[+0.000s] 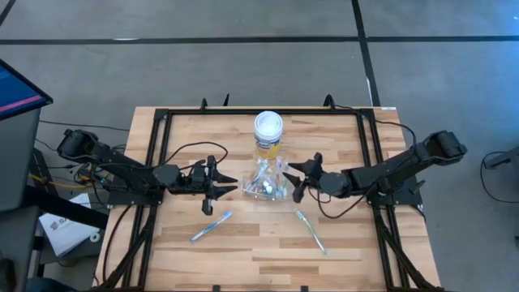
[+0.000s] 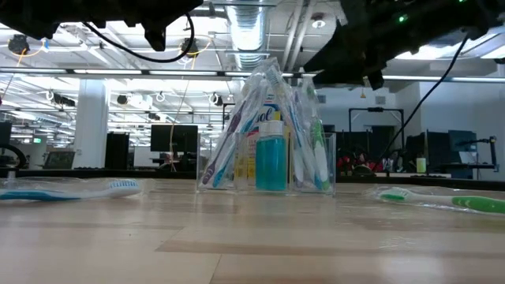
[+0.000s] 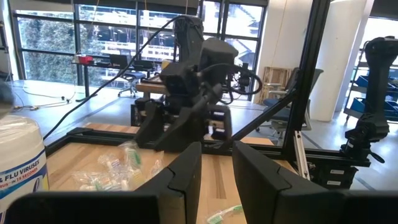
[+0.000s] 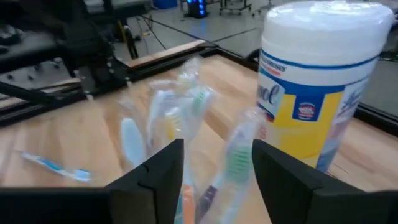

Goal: Pick & Place toothbrushing station
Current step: Put the left green toothbrush into the transparent organizer, then put the green toothbrush into the transparent organizer

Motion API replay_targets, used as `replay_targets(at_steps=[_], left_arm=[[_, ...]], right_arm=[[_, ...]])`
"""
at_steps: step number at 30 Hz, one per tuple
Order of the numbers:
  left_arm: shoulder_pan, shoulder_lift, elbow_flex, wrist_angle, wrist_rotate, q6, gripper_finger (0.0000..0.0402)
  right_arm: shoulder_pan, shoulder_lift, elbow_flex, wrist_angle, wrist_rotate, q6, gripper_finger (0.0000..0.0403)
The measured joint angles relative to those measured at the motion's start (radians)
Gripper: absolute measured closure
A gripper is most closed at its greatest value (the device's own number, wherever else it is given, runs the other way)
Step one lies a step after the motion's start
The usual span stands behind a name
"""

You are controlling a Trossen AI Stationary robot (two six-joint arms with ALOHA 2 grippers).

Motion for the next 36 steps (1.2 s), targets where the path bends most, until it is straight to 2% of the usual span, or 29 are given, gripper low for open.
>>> replay_targets(at_steps=[8, 12, 18, 22, 33, 36], left_arm=[[0.0, 0.0, 0.0, -0.001, 0.0, 0.0, 0.0315], [0.0, 0.0, 0.0, -0.002, 0.0, 0.0, 0.0315], [0.0, 0.0, 0.0, -0.002, 0.0, 0.0, 0.0315], [0.0, 0.0, 0.0, -0.002, 0.0, 0.0, 0.0315], [0.0, 0.0, 0.0, -0.002, 0.0, 0.0, 0.0315], [0.0, 0.0, 0.0, -0.002, 0.0, 0.0, 0.0315]], right_arm=[[0.095, -0.066, 0.0, -0.071, -0.004, 0.001, 0.0235], [0.147, -0.098, 0.0, -0.152, -0.013, 0.081, 0.025], [0.202, -0.108, 0.001, -0.324, -0.184, 0.278, 0.0272], [0.231, -0.071, 0.001, -0.4, -0.254, 0.403, 0.0283], [0.261, 0.082, 0.001, -0.443, -0.465, 0.618, 0.0282], [0.253, 0.108, 0.001, -0.459, -0.483, 0.656, 0.028]])
